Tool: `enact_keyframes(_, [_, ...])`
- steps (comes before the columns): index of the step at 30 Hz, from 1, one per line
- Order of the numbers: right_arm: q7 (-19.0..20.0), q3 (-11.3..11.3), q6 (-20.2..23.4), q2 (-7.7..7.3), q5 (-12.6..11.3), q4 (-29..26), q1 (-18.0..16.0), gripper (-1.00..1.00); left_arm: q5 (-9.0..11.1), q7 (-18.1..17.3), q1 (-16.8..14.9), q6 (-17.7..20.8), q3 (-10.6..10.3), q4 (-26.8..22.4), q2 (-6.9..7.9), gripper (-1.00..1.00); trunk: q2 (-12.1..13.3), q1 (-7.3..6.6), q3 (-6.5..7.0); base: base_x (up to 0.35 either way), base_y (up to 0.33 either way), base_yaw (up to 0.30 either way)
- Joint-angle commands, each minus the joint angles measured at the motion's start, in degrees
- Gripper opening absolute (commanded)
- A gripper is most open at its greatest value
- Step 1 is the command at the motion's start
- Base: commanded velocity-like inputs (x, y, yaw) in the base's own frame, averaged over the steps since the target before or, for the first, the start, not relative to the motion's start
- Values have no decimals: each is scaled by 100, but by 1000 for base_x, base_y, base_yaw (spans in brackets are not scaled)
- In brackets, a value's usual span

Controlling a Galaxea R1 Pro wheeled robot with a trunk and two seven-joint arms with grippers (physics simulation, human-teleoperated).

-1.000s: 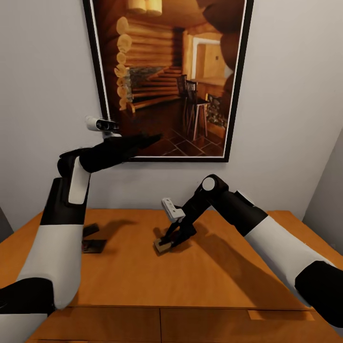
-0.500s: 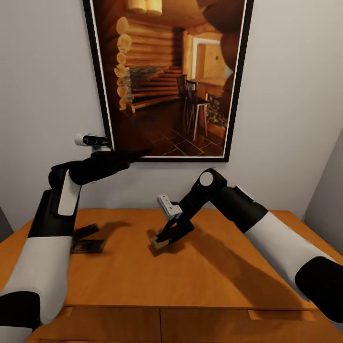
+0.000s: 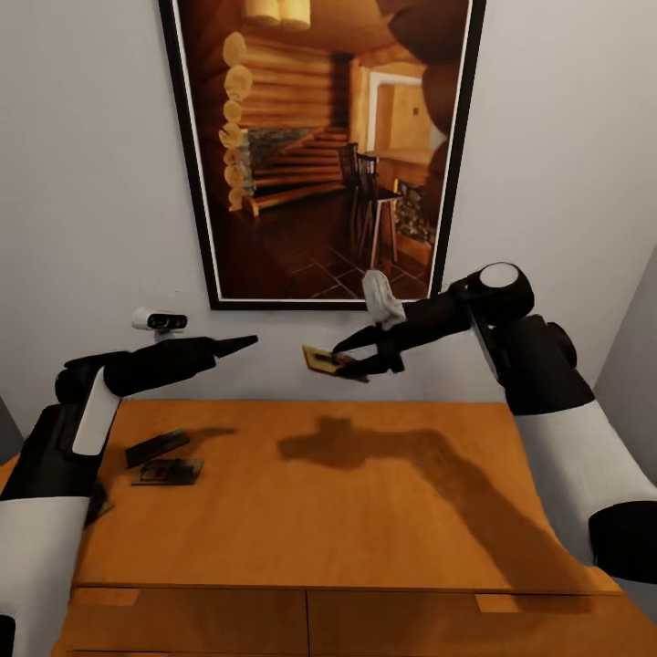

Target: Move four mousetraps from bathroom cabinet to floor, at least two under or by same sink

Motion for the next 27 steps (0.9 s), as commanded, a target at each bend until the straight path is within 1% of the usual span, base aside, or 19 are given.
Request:
enact_keyframes(1, [26,-95,63,-34,24,-13,-4,-100,17,-4,-4,57,1,-1,32,100,-3,0,-7,0,0,0])
enact_keyframes(3, [26,-115,63,-142,20,-17,-4,-100,17,0,-21,80,14,-5,115,100,-3,0,-7,0,0,0])
enact_keyframes(4, [26,-118,63,-165,19,-17,-4,-100,17,-1,-34,87,17,-6,140,100,-3,0,-7,0,0,0])
enact_keyframes(5, [26,-124,63,-202,18,-18,-4,-100,17,-2,-71,97,22,-9,210,100,-3,0,-7,0,0,0])
enact_keyframes(7, [26,-167,66,-257,16,-18,-4,-100,22,-9,-127,116,27,-34,423,100,-3,0,-7,0,0,0])
enact_keyframes(8, [26,-200,67,-274,16,-19,-4,-100,23,-10,-134,120,28,-44,486,100,-3,0,-7,0,0,0])
enact_keyframes(9, [26,-303,69,-312,16,-19,-4,-100,24,-12,-146,124,29,-61,615,100,-3,0,-7,0,0,0])
enact_keyframes(10, [26,-372,69,-331,14,-17,-4,-100,24,-12,-150,126,30,-67,684,100,-3,0,-7,0,0,0])
enact_keyframes(11, [26,-532,70,-362,11,-15,-4,-100,26,-13,-155,129,30,-76,824,100,-3,0,-7,0,0,0])
enact_keyframes(13, [26,-921,76,-399,-38,-12,1,-100,35,-19,-161,136,31,-86,1109,100,-3,0,-7,0,0,0])
enact_keyframes(14, [26,-1024,79,-405,-66,-12,3,-100,37,-20,-162,139,31,-87,1177,100,-3,0,-7,0,0,0])
enact_keyframes(16, [26,-1385,98,-420,-237,-6,11,-100,46,-27,-164,150,31,-90,1405,100,-3,0,-7,0,0,0])
enact_keyframes(17, [26,-1412,131,-454,-199,-39,44,-100,80,-60,-131,184,-2,-124,1400,100,-2,0,-7,0,0,0])
enact_keyframes(19, [26,-1476,131,-519,-197,-103,108,-100,95,-73,-66,248,-66,-188,1404,100,-2,0,-7,0,0,0])
enact_keyframes(22, [26,-1548,126,-493,-194,-122,204,-100,80,-74,30,302,-104,-279,1403,100,-2,0,-7,0,0,0])
enact_keyframes(27, [26,-1386,287,-464,-169,40,366,-100,49,-71,192,270,-266,-116,1388,100,-2,0,-7,0,0,0])
